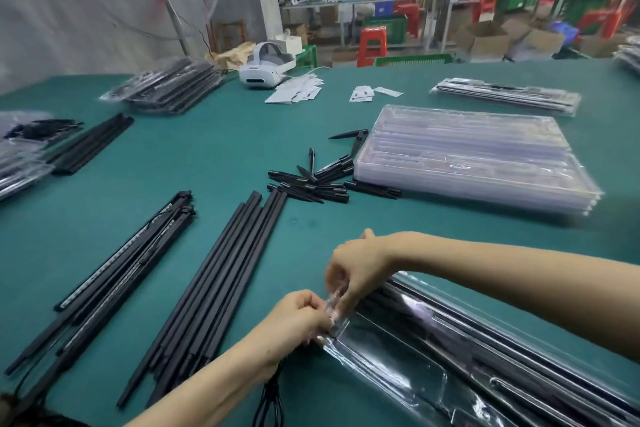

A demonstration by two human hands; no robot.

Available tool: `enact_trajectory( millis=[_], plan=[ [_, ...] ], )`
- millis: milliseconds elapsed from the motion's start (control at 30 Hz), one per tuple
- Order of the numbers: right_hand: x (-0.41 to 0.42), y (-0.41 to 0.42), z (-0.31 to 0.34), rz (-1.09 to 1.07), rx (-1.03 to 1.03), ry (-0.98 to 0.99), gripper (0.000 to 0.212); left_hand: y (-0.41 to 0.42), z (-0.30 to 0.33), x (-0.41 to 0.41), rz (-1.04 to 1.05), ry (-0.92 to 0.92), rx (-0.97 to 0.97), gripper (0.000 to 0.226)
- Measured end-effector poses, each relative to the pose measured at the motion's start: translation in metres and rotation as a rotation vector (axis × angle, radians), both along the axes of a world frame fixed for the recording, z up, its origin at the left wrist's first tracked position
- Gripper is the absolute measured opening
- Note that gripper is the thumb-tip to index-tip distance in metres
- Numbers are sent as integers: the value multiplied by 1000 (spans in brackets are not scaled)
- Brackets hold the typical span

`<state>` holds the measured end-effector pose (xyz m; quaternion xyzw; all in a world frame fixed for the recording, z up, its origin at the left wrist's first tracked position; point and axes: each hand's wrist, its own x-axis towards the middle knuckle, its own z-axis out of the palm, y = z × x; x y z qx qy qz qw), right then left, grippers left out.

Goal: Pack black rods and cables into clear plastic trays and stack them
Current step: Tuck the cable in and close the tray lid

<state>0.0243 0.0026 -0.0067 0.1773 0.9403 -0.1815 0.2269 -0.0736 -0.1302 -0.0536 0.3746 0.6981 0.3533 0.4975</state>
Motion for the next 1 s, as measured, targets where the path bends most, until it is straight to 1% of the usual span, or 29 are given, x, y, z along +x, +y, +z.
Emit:
enact_trajectory(
  millis=[133,267,367,500,600,733,800,867,933,1000],
  plan=[
    [-9,-5,5,5,8,-39,34,3,1,-1,29,-42,-25,24],
    [-8,-13,-6,15,145,32,32,1,-1,-3,31,-40,-18,27],
    [-6,-19,-15,-32,185,62,32,0,-5,-2,60,-44,-8,28],
    [-8,-23,-18,-82,132,66,27,1,-10,-1,113,-15,4,26],
    [-3,-14,-10,-76,-15,71,28,1,-8,-1,96,-35,8,23],
    [10,3,-4,-84,-233,208,31,5,1,-5,47,-67,5,22],
    [15,6,-6,-124,-296,254,33,7,5,-7,-14,-64,-17,21],
    [17,7,-11,-124,-280,247,29,7,7,-8,-58,-56,-44,19],
    [15,7,-11,-108,-206,206,25,7,8,-8,-68,-61,-57,16],
    [8,8,-8,-80,-142,145,27,7,9,-6,-56,-72,-56,15]
  ],
)
